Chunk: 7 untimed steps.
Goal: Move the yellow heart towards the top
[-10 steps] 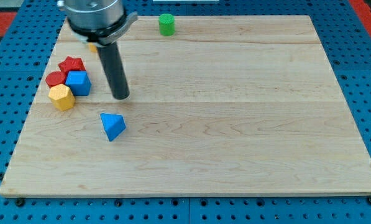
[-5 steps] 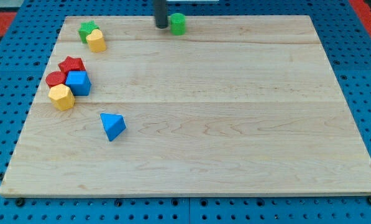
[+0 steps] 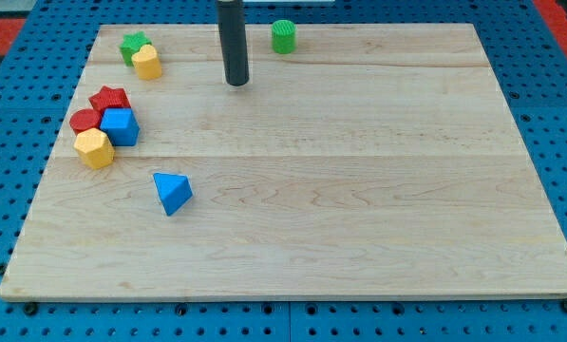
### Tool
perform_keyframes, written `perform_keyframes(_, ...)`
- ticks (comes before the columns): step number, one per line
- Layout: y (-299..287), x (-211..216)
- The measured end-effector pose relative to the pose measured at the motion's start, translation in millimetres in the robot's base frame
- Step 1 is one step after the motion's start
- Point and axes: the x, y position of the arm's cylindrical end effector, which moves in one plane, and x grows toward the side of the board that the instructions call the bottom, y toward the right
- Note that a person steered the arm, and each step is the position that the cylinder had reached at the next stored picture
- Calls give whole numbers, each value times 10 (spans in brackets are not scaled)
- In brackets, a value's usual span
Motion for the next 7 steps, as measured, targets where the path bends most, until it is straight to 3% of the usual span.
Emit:
perform_keyframes(2,-404,-8)
perform_keyframes(3,-1381,-19)
perform_keyframes(4,-1756,-361)
perform_keyframes(6,-11,-265)
perform_keyframes(7,622,-430)
